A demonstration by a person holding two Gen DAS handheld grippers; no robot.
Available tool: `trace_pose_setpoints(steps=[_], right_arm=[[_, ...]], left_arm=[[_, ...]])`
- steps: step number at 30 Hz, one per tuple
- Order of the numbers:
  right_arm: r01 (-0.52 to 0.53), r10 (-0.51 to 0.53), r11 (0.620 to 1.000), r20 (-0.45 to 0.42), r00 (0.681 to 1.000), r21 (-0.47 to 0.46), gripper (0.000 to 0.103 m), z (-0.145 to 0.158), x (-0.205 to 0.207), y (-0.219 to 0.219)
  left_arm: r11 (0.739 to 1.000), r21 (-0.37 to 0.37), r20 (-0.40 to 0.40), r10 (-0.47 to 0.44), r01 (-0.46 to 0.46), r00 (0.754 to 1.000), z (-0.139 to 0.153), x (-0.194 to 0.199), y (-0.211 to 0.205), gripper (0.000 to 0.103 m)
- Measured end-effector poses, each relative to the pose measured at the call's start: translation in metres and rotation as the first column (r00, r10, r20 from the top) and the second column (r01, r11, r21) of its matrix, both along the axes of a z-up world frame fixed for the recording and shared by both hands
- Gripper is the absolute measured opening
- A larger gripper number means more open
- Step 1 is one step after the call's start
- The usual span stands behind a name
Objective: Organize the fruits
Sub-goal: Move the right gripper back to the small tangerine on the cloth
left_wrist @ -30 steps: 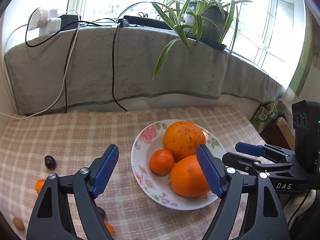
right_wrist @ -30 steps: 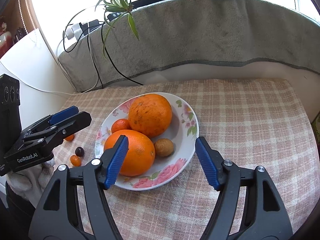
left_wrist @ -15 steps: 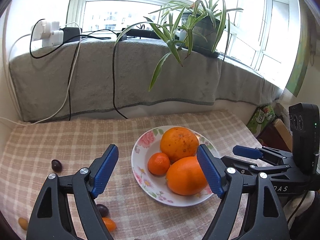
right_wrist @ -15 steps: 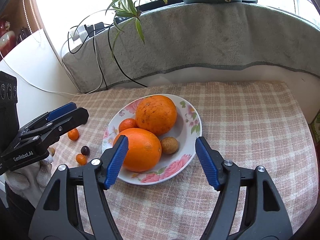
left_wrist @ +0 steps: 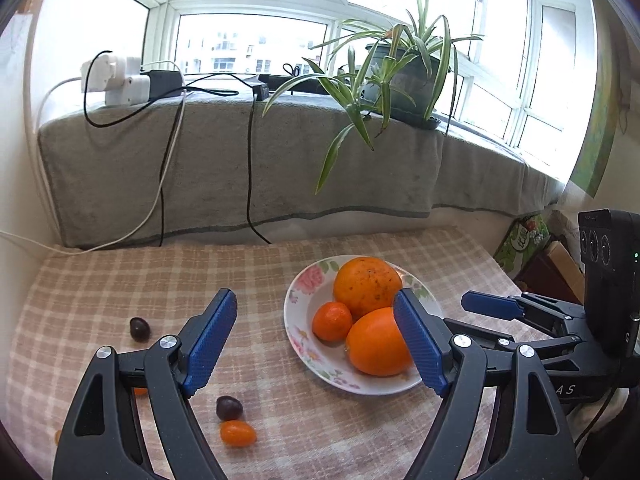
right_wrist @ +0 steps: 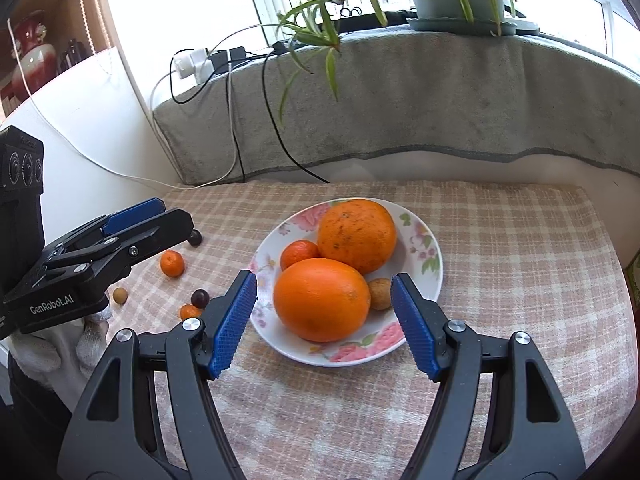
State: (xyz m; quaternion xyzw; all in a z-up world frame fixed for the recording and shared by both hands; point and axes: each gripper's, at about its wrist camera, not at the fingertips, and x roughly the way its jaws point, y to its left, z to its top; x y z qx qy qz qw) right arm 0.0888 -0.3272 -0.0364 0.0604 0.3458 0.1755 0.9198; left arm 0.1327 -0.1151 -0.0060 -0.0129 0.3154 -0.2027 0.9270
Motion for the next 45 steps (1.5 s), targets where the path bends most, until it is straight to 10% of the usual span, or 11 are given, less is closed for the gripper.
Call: trace_pose_setpoints(steps=[24,45], right_arm=[[-0.228,0.229,0.973,-0.066,0.971,0.018,0.072,-0.016,-0.013,0.079],[-0.311,0.31,0.95,-0.167,0.936,0.017,0.056,-0.053,-0.006,0.137]], left_arm=[[0.952,0.024,-0.013,0.305,-0.304,0.952,0.001,-0.042,0.155,0.081],[0.901,0.033,-0.165,0.431,-0.432,0.887,-0.066,-0.091,0.22,0.072]])
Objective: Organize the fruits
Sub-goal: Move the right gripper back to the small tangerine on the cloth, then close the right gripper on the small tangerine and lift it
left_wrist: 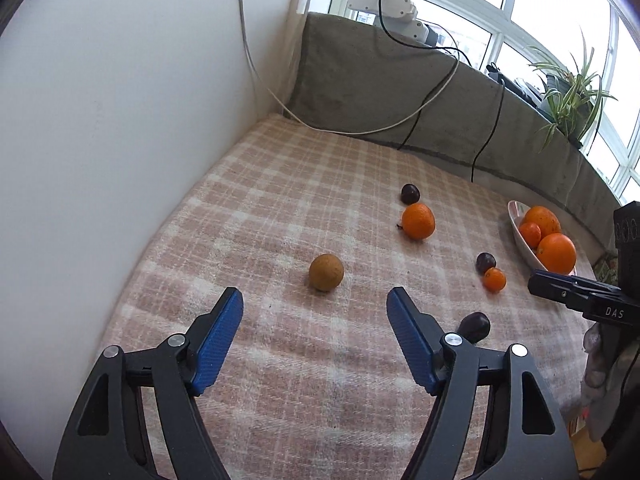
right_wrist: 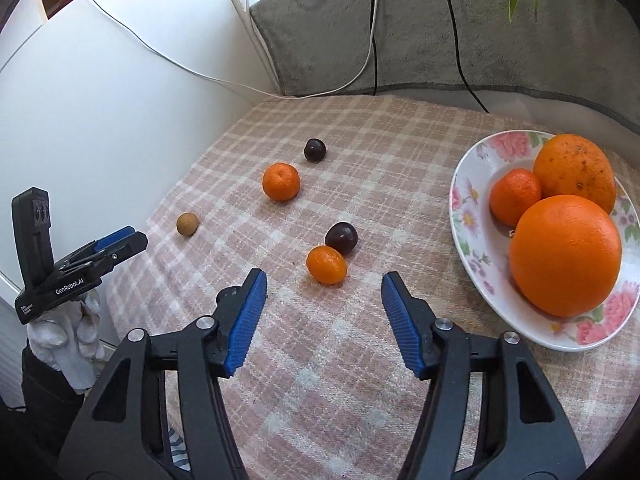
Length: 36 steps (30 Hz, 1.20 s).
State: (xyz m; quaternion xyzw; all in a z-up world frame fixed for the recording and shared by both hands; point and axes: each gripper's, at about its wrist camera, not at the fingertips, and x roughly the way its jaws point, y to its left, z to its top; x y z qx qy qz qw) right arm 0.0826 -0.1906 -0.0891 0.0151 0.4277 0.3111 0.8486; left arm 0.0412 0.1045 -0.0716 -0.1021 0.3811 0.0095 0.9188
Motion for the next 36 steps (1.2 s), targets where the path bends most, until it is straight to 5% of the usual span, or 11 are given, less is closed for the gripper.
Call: trace_pose_setpoints(steps=[2,18,20,36], right_arm=[[0.0,0.0,1.0,-0.016,1.0,-0.006,0.049,-0.004,0.004,0.004],[0.012,-0.015,0.997,-0.043,0.999,-0.071,0.046,-0.024,0.023,0.029],[0.014,-0.018,0.997,-0.046,0.999,-0.078,0.038,-0.025,0.025,0.029],[0.01,-0.014,0.995,-0.042,0.999,-0.095,0.032,-0.028,0.027,0.032]], left_arm=[[1.0,-0.002,-0.004,-0.005,0.005,1.0,-0.003,0.003,0.0,0.07],[1.0,-0.013,-0.047,-0.029,0.028,0.998,-0.024,0.029,0.003,0.056],[1.0,-0.009,-0.054,-0.029,0.028,0.998,-0.026,0.032,0.002,0.054],[0.998,0.047,-0.093,-0.045,0.05,0.995,-0.032,0.047,-0.007,0.035]])
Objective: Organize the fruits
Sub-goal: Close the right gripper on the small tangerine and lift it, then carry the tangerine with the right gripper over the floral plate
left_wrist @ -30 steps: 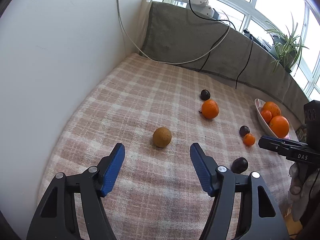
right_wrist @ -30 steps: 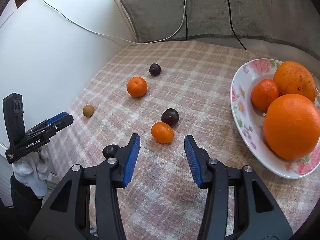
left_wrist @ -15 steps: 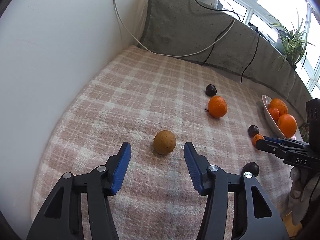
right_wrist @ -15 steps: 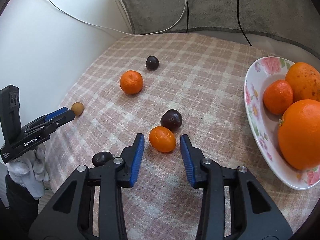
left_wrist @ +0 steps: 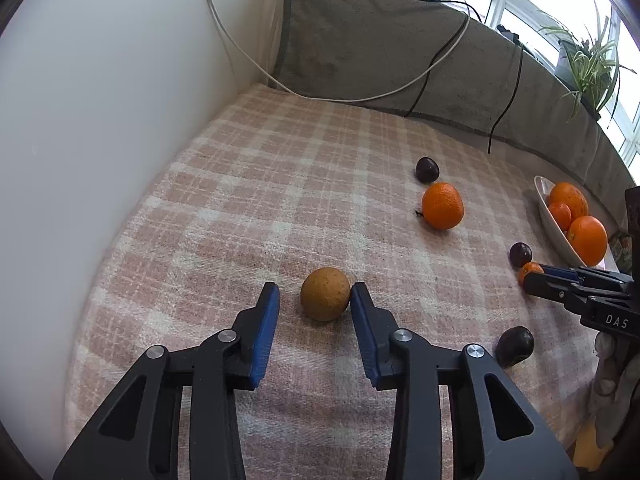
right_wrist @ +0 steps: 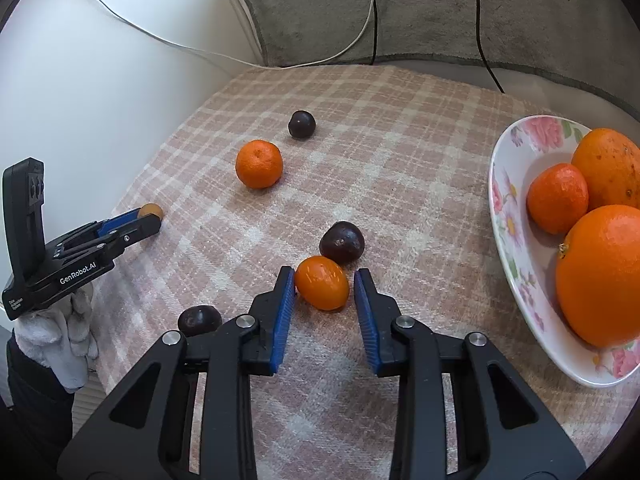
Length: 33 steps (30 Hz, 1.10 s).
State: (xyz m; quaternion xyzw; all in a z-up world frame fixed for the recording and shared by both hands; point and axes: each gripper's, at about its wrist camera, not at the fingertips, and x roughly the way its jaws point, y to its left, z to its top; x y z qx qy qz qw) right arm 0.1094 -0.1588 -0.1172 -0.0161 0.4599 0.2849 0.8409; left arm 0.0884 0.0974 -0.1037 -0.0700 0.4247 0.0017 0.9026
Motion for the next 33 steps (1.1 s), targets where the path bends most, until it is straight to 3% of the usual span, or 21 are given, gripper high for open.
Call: trace_pose_setpoints(steps=[6,18,33], right_arm=[[-0.008,0.008,1.0,0.005,1.0,0.0,0.027,0.0,0.0,0.0],[-0.006,0.006,1.0,0.009,1.0,0.03,0.027,0.005,-0.01,-0.007],[0.04,-0.046,0.997,0.081,0.996,0.072,0.027,0.035,-0.027,-0.039]], left_arm=[[1.0,-0.009,0.008,-0.006,0.006,1.0,0.001,-0.001,-0.001,0.024],[1.0,-0.023,0.026,-0.006,0.007,1.0,0.009,-0.006,-0.001,0.024],[0.997,-0.037,0.111,-0.069,0.073,0.991,0.047,-0.017,-0.032,0.024]])
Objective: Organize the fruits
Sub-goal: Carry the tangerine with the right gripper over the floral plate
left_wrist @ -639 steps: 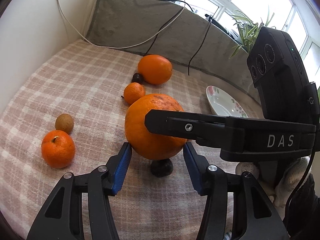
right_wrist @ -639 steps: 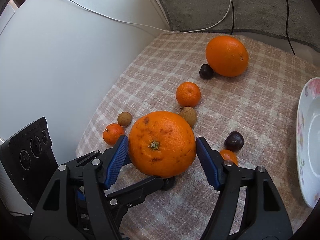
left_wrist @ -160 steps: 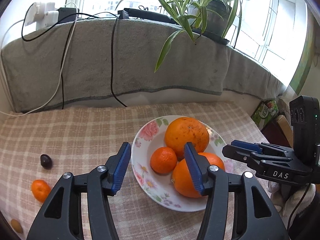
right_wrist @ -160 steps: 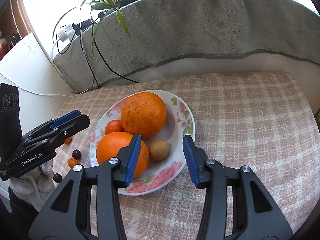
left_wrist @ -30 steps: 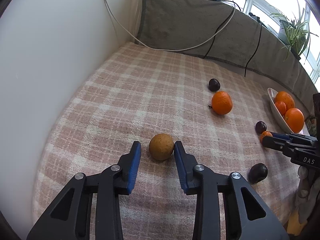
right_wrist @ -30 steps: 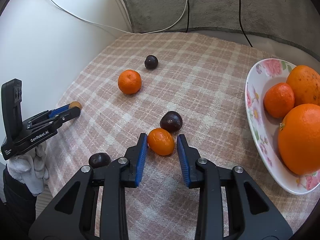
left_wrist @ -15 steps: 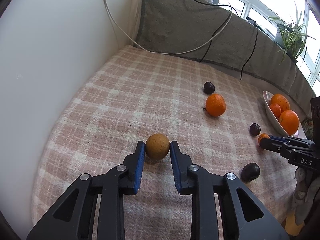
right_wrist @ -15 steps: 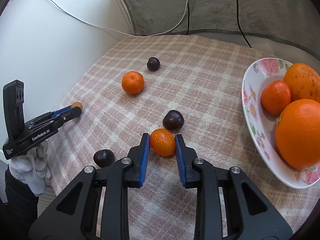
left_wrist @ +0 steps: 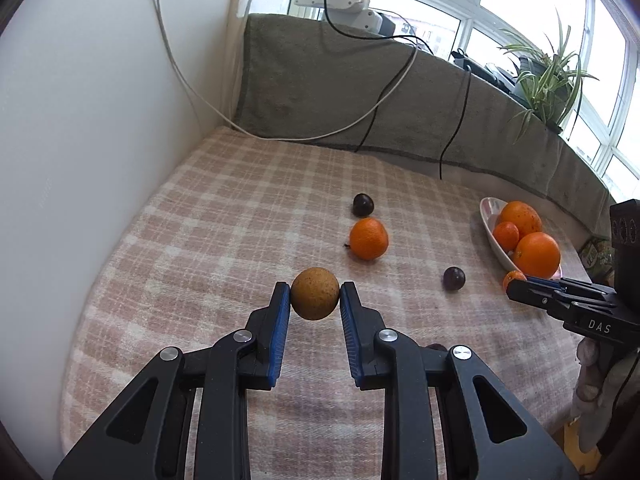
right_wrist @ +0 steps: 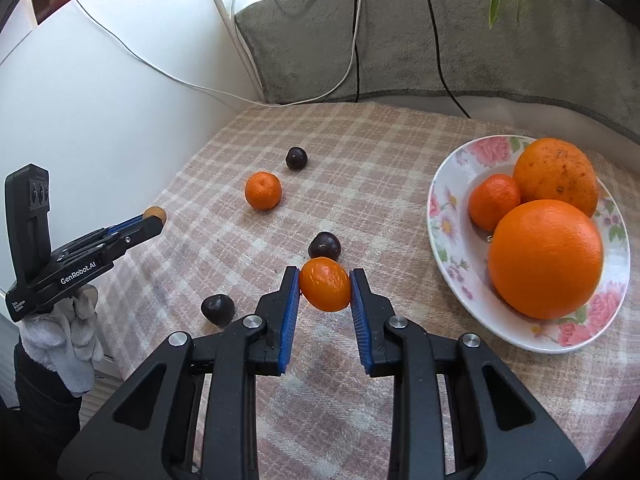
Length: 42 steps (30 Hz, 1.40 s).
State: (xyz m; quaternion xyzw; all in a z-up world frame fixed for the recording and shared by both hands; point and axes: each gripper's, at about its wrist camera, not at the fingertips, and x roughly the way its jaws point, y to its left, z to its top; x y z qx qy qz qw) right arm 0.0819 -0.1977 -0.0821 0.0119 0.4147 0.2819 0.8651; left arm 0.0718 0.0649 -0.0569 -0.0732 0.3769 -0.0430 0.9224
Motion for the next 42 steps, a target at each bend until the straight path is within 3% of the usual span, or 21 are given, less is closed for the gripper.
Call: trace_pose_setpoints(steps=[18,42], right_arm=[[0.139,-0.143,0.989,0.07,0.987,0.05,0.027,0.03,-0.01,-0.072],[0.307,-0.313,0.949,0.093,0.945,0.07,0.027,0.04,-0.003,-0.155]], left_arm=[[0.988,-0.008,0.066,-0.156,0.157,0.986,0.027,0.005,-0.068,0.024],[0.95,-0.038,0.059,-0.308,0.311,0.949,0.025,0.034,-0.147,0.024]])
